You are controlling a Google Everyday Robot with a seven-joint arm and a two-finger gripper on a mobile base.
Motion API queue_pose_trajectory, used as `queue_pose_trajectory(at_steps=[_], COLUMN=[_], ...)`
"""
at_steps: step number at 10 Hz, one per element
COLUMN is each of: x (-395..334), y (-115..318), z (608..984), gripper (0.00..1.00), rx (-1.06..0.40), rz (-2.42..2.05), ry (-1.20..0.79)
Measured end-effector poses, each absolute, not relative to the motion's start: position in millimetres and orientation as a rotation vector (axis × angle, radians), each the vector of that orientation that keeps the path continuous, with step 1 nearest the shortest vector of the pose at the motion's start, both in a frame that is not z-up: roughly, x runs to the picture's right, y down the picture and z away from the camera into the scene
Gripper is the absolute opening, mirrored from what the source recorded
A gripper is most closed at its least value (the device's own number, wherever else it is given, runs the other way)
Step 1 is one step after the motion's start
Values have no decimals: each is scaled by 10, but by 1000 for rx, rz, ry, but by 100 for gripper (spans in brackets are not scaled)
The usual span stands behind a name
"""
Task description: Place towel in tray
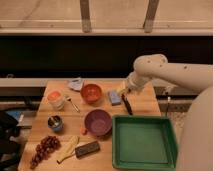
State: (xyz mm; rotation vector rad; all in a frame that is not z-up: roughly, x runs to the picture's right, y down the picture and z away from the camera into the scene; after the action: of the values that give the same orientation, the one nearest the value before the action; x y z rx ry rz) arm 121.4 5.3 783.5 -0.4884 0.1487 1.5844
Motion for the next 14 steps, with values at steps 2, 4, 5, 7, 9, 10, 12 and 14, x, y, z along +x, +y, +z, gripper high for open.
queue_pose_trajectory(at_steps=[2, 4, 5, 7, 9, 10, 12, 14], x=[818, 286, 103, 68, 45, 69, 39, -225], y=[-147, -331, -393, -410, -410, -391, -383, -484], z=[7910, 7977, 8011, 8021, 8020, 8027, 8050, 8128], gripper=[73, 73, 73, 73, 73, 73, 73, 73], rx=[-467, -471, -475, -474, -476, -477, -468, -450], rz=[1511, 1406, 1369, 1358, 1357, 1359, 1330, 1253], ry=[81, 12, -2, -3, -5, 1, -1, -35])
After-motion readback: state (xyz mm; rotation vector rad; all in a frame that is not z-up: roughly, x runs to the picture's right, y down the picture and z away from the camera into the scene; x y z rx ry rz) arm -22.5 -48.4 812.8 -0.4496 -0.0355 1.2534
